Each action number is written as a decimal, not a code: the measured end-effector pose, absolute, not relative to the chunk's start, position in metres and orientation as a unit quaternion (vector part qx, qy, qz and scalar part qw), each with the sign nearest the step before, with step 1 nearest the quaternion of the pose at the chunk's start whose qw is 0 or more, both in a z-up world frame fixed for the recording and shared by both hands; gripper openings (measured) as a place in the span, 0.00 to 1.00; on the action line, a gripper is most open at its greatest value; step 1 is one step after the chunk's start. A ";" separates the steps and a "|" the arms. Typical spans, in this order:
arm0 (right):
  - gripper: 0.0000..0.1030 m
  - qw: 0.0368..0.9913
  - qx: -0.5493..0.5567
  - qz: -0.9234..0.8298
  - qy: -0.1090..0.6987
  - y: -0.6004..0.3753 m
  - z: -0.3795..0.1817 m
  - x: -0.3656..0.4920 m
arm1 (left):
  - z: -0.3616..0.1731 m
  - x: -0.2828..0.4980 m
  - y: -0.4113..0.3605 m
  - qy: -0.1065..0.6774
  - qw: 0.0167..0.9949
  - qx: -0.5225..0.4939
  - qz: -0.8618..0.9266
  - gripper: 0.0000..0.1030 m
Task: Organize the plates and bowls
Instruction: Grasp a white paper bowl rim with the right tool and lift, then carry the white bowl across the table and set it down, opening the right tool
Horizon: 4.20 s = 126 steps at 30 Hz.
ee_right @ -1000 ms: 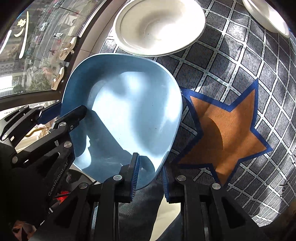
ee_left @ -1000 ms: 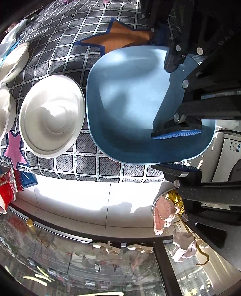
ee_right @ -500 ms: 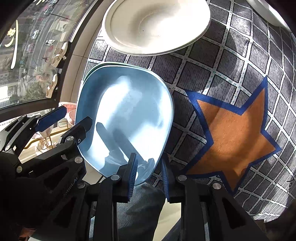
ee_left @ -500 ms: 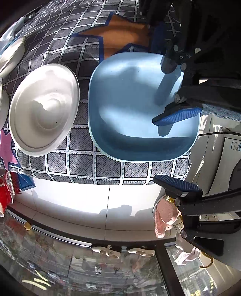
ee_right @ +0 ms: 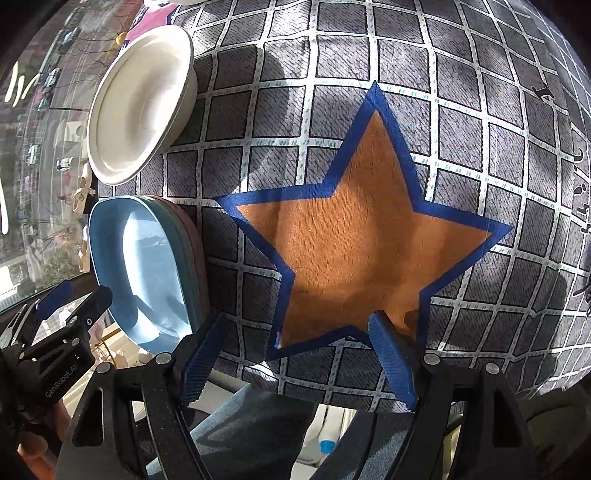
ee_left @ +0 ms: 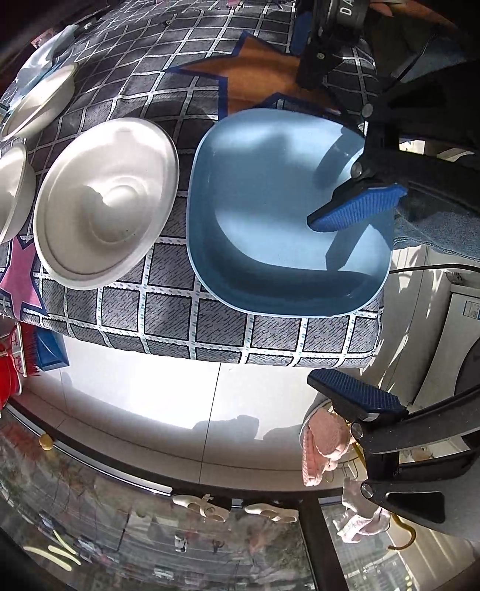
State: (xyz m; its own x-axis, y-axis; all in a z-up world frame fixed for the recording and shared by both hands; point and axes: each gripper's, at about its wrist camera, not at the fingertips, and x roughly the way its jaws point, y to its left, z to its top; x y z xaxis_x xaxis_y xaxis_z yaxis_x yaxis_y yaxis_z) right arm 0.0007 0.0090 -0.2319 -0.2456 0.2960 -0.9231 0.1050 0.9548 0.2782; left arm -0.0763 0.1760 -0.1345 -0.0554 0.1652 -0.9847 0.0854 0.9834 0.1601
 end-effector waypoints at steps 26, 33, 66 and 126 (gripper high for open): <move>0.77 0.636 0.115 0.070 0.760 -0.006 -0.199 0.088 | -0.114 0.019 0.154 0.696 0.715 0.066 0.023 0.77; 0.77 0.653 0.100 0.090 0.746 0.023 -0.200 0.133 | -0.137 0.054 0.160 0.695 0.714 0.069 0.043 0.77; 0.21 0.631 0.110 0.097 0.762 -0.036 -0.217 0.100 | -0.180 0.048 0.053 0.728 0.674 0.124 -0.021 0.24; 0.79 0.658 0.197 -0.081 0.722 -0.394 -0.121 -0.061 | -0.116 -0.020 -0.035 0.705 0.670 0.176 -0.152 0.78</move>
